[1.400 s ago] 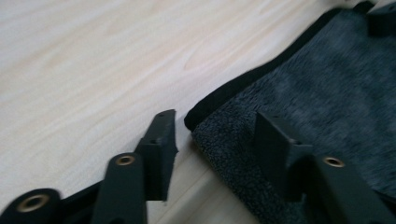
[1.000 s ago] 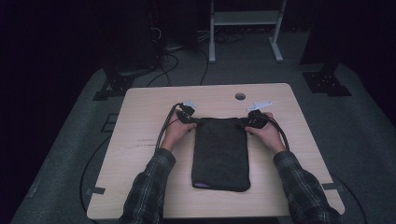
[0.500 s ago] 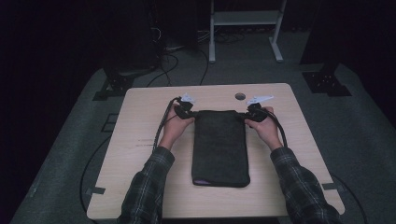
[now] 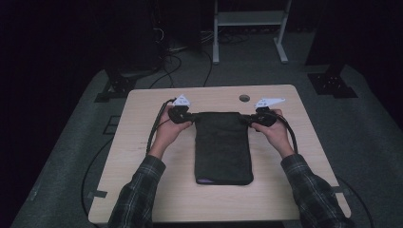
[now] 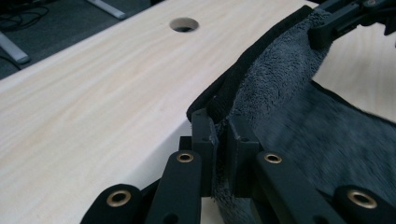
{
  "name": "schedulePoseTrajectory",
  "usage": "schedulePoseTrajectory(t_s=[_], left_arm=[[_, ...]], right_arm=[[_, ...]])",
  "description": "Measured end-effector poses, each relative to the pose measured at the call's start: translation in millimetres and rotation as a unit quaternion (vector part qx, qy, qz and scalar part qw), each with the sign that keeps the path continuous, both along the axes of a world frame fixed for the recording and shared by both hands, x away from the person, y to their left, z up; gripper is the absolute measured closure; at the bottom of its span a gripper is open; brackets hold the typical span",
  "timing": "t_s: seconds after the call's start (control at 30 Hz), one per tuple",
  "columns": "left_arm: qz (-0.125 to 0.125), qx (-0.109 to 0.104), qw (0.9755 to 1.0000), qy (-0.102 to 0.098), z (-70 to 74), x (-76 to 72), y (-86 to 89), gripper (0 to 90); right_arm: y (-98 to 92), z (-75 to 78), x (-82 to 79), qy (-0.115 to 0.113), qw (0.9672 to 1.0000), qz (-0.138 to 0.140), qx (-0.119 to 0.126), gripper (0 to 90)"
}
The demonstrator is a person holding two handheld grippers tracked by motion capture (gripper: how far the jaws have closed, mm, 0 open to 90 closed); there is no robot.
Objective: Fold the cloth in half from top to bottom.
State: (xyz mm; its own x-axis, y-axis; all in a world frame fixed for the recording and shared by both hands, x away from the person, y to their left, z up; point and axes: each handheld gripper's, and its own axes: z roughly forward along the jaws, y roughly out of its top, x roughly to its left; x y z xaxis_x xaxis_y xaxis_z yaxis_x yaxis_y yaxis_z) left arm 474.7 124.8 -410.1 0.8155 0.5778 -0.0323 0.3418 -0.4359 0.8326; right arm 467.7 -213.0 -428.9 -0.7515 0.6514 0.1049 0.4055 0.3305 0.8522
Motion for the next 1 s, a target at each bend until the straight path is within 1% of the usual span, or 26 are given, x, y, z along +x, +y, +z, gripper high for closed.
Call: schedulePoseTrajectory(t_s=[0.13,0.23,0.37,0.47,0.5,0.67,0.83,0.97,1.0], left_arm=[[-0.013,-0.004,0.9999,0.003,-1.0,-16.6,0.6,84.0],[-0.015,-0.004,0.9998,0.013,-2.4,-29.9,1.3,84.0],[-0.024,-0.004,0.9996,0.014,-5.0,-48.5,3.4,84.1],[-0.033,-0.01,0.9992,0.018,-8.3,-60.9,6.8,84.1],[-0.034,-0.018,0.9991,0.02,-10.0,-65.0,7.3,84.1],[-0.042,-0.008,0.9987,0.025,-14.1,-82.8,11.0,84.1],[-0.051,-0.006,0.9982,0.033,-19.9,-99.9,12.0,84.1],[-0.06,-0.006,0.9973,0.042,-23.0,-113.7,11.2,83.9],[-0.063,-0.001,0.9971,0.042,-24.3,-116.4,10.9,83.8]], right_arm=[[-2.2,-5.4,-16.3,0.002,0.9999,0.013,-0.001,79.1],[-3.9,-7.1,-26.6,0.001,0.9999,0.017,0.0,79.1],[-3.4,-8.4,-42.9,-0.001,0.9997,0.024,-0.006,79.1],[-4.0,-9.4,-56.1,-0.002,0.9994,0.033,-0.008,79.1],[-4.2,-9.8,-60.5,0.0,0.9994,0.035,-0.004,79.1],[-2.5,-10.5,-83.1,-0.001,0.9987,0.051,-0.009,79.1],[-0.6,-13.4,-100.5,0.001,0.9978,0.063,-0.021,79.0],[-2.7,-15.5,-113.5,0.003,0.9972,0.071,-0.021,78.8],[-3.2,-16.2,-116.6,0.006,0.997,0.073,-0.023,78.7]])
